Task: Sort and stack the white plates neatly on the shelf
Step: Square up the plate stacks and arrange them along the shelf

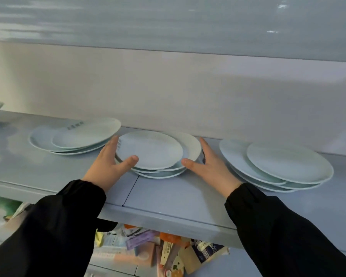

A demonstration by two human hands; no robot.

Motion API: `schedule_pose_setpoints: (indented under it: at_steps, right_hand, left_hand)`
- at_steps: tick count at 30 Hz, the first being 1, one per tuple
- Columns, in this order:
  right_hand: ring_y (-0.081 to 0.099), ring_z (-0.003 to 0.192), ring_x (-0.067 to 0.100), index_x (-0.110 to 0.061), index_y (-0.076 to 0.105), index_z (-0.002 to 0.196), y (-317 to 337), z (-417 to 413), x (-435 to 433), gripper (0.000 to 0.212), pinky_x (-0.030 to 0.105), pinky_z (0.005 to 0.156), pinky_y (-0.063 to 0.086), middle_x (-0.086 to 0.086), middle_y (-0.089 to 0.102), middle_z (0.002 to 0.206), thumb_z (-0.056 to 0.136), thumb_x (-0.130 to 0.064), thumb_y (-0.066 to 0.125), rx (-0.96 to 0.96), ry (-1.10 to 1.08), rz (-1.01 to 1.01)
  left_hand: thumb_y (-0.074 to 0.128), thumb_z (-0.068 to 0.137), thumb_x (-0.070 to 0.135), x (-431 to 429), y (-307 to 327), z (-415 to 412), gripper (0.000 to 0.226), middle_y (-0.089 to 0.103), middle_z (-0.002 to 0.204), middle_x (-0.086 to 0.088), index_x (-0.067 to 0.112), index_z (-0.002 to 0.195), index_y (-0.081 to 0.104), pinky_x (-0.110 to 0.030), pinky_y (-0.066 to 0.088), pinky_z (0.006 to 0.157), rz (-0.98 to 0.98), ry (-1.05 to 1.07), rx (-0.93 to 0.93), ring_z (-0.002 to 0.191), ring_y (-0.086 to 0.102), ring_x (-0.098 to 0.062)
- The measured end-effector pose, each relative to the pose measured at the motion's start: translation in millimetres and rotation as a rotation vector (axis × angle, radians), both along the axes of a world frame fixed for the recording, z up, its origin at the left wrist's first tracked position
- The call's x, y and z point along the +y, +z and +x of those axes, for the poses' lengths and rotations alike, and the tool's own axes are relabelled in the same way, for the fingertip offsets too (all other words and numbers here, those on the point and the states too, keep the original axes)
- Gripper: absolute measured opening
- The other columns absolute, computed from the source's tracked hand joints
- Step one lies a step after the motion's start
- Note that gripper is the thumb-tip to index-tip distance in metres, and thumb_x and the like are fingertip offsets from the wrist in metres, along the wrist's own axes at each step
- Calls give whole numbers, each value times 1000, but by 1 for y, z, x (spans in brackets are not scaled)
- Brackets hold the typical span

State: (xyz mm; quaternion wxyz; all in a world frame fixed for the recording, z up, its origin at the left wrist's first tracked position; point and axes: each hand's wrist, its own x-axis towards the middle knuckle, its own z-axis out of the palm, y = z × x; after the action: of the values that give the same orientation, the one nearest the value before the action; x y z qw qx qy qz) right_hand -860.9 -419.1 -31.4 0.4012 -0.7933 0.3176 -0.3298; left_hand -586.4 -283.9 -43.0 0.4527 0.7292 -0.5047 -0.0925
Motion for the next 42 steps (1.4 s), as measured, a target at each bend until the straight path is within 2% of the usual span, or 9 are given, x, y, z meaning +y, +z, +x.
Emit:
schedule_pose_setpoints:
  at_steps: [5, 11, 17, 20, 23, 32, 35, 38, 42]
  right_hand:
    - [54, 119, -6, -42, 47, 134, -5, 3, -11, 63, 27, 103, 43, -25, 61, 125, 81, -41, 80, 5, 7, 35]
    - [56, 124, 4, -42, 48, 137, -10, 6, -15, 77, 38, 109, 44, -20, 61, 130, 70, -49, 85, 21, 16, 52]
    - [53, 120, -11, -36, 50, 139, -14, 12, -14, 75, 16, 98, 44, -26, 60, 131, 74, -36, 88, 99, 84, 29]
    - [54, 120, -8, -31, 53, 137, -19, 13, -16, 79, 23, 102, 46, -22, 61, 131, 68, -44, 89, 94, 63, 46]
    - [53, 122, -4, -26, 51, 136, -22, 11, -19, 82, 23, 102, 47, -19, 59, 131, 66, -39, 92, 64, 17, 59]
    - [54, 125, -3, -30, 51, 141, -25, 12, -20, 85, 28, 106, 47, -20, 61, 134, 66, -37, 92, 88, 101, 41]
    - [58, 123, 2, -27, 55, 137, -28, 9, -23, 87, 37, 106, 48, -14, 63, 132, 62, -48, 93, 86, 81, 64]
    - [61, 119, 3, -23, 58, 131, -31, 5, -25, 86, 37, 105, 49, -11, 66, 128, 57, -48, 93, 55, 57, 84]
    - [60, 118, 1, -23, 58, 129, -31, 3, -23, 87, 36, 105, 49, -12, 66, 128, 55, -48, 94, 44, 51, 84]
  left_hand:
    - [67, 60, 81, -11, -7, 22, 116, 34, 154, 10, 27, 152, 21, -43, 27, 116, 37, -88, 101, 140, 32, -6]
    - [64, 33, 93, -16, 1, 20, 151, 21, 158, 6, 16, 154, 16, -38, 20, 118, 55, -101, 65, 144, 22, -8]
    - [75, 54, 77, -24, -8, 30, 105, 52, 141, 11, 33, 143, 39, -41, 38, 108, 80, -215, 34, 129, 47, -7]
    - [79, 46, 75, -25, -5, 16, 87, 63, 122, 18, 45, 123, 52, -35, 46, 99, 31, -280, 78, 116, 58, -2]
    - [84, 38, 72, -26, -9, 15, 86, 64, 116, 27, 49, 114, 52, -35, 44, 102, 26, -330, 133, 115, 57, 1]
    - [86, 34, 72, -25, -10, 20, 81, 59, 126, 18, 73, 105, 46, -46, 41, 106, 49, -359, 90, 122, 54, -6]
    - [86, 31, 71, -21, -9, 16, 81, 62, 115, 30, 68, 104, 51, -37, 41, 107, 60, -380, 141, 117, 54, 4]
    - [83, 26, 76, -18, -5, 10, 88, 61, 99, 42, 50, 105, 52, -13, 43, 92, 48, -373, 148, 100, 54, 20]
    - [74, 33, 83, -10, 9, -9, 65, 62, 93, 42, 69, 95, 57, -3, 43, 80, 19, -385, 134, 92, 55, 22]
